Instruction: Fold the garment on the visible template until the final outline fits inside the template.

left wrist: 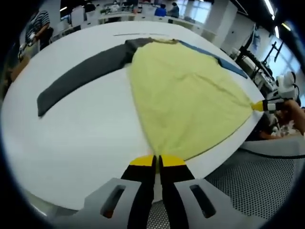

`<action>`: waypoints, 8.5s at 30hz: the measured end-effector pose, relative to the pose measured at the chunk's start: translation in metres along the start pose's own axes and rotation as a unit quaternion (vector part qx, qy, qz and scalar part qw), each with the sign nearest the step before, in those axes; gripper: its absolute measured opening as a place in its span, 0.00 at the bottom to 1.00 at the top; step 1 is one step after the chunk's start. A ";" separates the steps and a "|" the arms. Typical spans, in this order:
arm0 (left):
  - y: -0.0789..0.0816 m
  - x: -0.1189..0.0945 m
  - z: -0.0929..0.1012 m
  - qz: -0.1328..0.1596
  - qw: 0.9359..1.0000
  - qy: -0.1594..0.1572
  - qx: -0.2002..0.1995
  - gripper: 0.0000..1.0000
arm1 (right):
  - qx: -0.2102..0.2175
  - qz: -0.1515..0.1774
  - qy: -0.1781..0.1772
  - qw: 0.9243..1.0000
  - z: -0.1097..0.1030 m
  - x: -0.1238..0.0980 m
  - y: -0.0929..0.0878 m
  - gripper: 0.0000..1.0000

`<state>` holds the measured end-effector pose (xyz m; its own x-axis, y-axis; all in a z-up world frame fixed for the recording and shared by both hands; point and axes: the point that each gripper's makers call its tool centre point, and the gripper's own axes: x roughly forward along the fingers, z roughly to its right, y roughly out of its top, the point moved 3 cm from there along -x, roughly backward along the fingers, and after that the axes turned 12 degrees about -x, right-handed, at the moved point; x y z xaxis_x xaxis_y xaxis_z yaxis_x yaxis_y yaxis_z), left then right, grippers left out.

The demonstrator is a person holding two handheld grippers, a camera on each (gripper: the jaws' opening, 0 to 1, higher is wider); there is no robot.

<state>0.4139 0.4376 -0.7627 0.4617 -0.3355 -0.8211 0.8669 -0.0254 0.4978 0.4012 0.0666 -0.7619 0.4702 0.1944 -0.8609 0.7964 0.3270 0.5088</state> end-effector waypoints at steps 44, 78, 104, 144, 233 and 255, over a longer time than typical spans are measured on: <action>-0.011 -0.017 0.006 -0.009 1.000 0.001 0.016 0.09 | 0.020 -0.004 0.022 1.000 -0.004 -0.017 -0.013 0.15; 0.048 -0.033 0.050 0.158 0.975 -0.130 0.081 0.85 | -0.016 0.182 -0.004 0.983 0.094 -0.036 0.065 0.99; 0.065 -0.033 0.050 0.186 0.968 -0.152 0.073 0.99 | 0.067 0.197 -0.084 0.974 0.207 -0.019 0.082 0.85; 0.076 -0.036 0.058 0.206 0.962 -0.171 0.052 0.99 | 0.165 0.111 -0.215 0.956 0.292 0.026 0.034 0.15; 0.068 -0.045 0.050 0.190 0.962 -0.160 0.111 0.99 | 0.052 0.211 -0.058 0.974 0.187 0.004 0.172 0.00; 0.067 -0.047 0.059 0.196 0.958 -0.177 0.114 0.98 | 0.039 0.221 -0.005 0.974 0.140 0.020 0.201 0.00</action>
<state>0.4389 0.3959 -0.6738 0.6151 -0.6590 -0.4328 0.5582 -0.0236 0.8294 0.6243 0.0068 -0.6774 0.7777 0.2909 -0.5573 0.5412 0.1410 0.8289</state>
